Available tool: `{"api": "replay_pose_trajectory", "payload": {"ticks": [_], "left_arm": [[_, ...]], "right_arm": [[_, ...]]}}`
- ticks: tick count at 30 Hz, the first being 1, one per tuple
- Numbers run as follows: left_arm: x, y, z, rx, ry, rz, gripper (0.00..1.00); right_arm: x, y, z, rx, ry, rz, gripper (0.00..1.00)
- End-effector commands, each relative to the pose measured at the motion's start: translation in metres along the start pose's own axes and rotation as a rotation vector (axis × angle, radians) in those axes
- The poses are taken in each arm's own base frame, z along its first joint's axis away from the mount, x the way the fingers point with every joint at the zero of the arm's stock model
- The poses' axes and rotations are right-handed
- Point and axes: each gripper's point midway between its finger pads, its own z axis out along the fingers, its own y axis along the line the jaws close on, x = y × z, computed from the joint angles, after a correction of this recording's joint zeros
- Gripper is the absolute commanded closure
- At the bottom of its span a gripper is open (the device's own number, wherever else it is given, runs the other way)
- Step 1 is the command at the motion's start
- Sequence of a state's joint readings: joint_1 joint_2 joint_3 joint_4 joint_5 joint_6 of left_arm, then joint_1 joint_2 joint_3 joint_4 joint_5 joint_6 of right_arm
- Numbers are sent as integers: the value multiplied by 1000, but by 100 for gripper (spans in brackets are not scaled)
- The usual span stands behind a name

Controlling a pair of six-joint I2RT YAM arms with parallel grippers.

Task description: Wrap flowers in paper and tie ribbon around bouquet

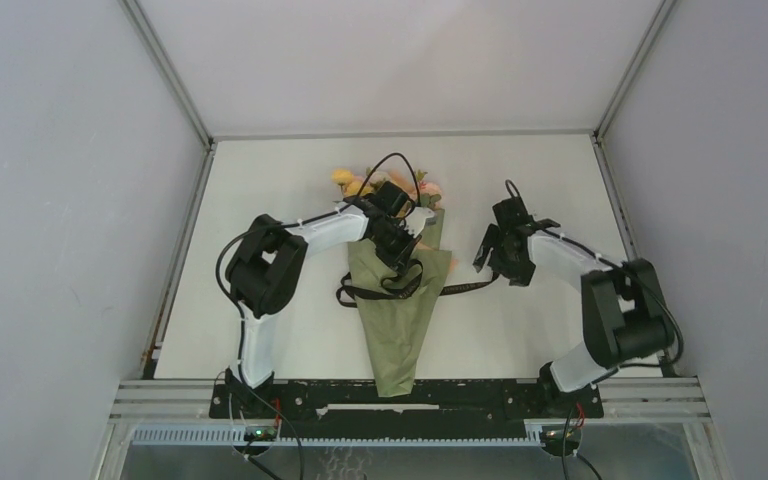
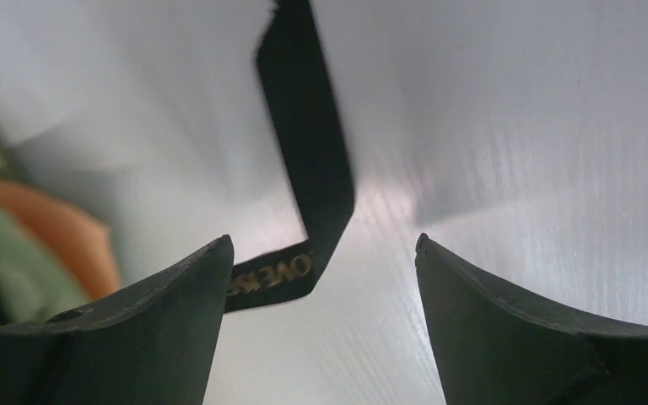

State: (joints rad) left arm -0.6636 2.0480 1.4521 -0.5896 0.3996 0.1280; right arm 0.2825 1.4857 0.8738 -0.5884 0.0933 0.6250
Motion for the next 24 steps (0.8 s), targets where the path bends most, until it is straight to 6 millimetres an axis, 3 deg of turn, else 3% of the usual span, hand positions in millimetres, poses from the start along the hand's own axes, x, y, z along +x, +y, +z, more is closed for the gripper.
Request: {"api": "replay_pose_trajectory", "payload": {"ticks": [1,3,5,6,9,10,12,13,16,20,22,24], "left_arm": [[4,-1,-5,-19,-2,-8,100],[3,-1,-7,-24,-8,-3,100],[2,0,-8,-28,-11,0,100],[1,-1,-9,-30,-12,3,100],[-1,2,-12,-49,-19,11,100],[-2,4,-13,-55,-22,12,100],[-3,4,-14,-61,-25,16,100],[-4,5,-15,-63,-28,19,100],[-6,6,-16,-69,-30,27,100],[-8,5,-16,-68,-32,33,100],[-10,6,-16,-68,-34,37,100],[-11,7,-16,-70,-34,43,100]], "right_arm": [[-8,3,17,7,32,-57,14],[-9,6,27,-7,47,-58,20],[-9,4,34,-11,75,-61,32],[-10,1,36,-7,85,-57,44],[-20,-16,36,12,81,-19,93],[-29,-23,30,24,54,-2,100],[-54,-47,11,52,-28,59,100],[-69,-55,-6,51,-92,93,100],[-119,-92,-80,19,-368,234,100],[-154,-139,-193,27,-722,360,100],[-163,-142,-248,13,-870,347,100],[-170,-118,-296,-96,-978,283,100]]}}
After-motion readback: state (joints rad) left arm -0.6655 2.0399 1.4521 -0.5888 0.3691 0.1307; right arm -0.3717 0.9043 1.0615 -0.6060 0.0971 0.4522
